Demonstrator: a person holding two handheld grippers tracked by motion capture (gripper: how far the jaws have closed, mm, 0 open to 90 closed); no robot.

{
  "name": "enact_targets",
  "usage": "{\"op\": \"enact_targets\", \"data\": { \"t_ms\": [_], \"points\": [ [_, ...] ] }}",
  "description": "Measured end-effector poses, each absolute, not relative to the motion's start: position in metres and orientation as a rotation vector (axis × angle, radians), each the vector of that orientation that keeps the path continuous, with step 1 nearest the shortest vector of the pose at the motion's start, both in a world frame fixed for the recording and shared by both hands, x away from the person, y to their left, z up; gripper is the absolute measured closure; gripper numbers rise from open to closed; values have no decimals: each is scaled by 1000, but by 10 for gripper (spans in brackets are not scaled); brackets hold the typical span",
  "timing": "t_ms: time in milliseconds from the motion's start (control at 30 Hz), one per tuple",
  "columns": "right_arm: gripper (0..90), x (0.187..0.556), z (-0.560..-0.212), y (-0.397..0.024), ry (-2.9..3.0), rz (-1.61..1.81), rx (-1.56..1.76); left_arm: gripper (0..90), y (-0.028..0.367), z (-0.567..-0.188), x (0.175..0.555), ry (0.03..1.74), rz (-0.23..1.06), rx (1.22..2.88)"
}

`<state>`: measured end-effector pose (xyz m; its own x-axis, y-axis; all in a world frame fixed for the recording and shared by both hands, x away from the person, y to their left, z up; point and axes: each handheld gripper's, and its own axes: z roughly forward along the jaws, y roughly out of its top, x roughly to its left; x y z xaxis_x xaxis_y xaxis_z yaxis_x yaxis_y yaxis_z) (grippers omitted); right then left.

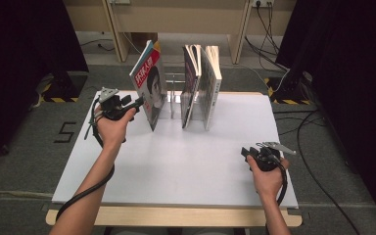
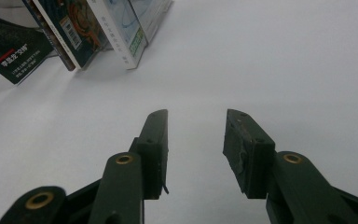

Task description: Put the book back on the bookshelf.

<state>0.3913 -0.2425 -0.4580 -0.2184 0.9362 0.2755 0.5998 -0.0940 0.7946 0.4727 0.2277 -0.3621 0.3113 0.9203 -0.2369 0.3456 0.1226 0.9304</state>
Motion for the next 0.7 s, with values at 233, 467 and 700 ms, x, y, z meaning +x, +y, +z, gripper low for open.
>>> {"op": "enact_targets", "data": {
  "t_ms": [233,467,700],
  "points": [
    [604,391,-458,-243,1813,1231,1669,448,233,-366,466,1246,631,1443],
    [604,391,-458,-243,1808,1233,1672,448,243,-372,460,1262,634,1437],
    [604,391,-458,-243,1810,1232,1670,445,250,-376,453,1266,653,1449]
  ]
}}
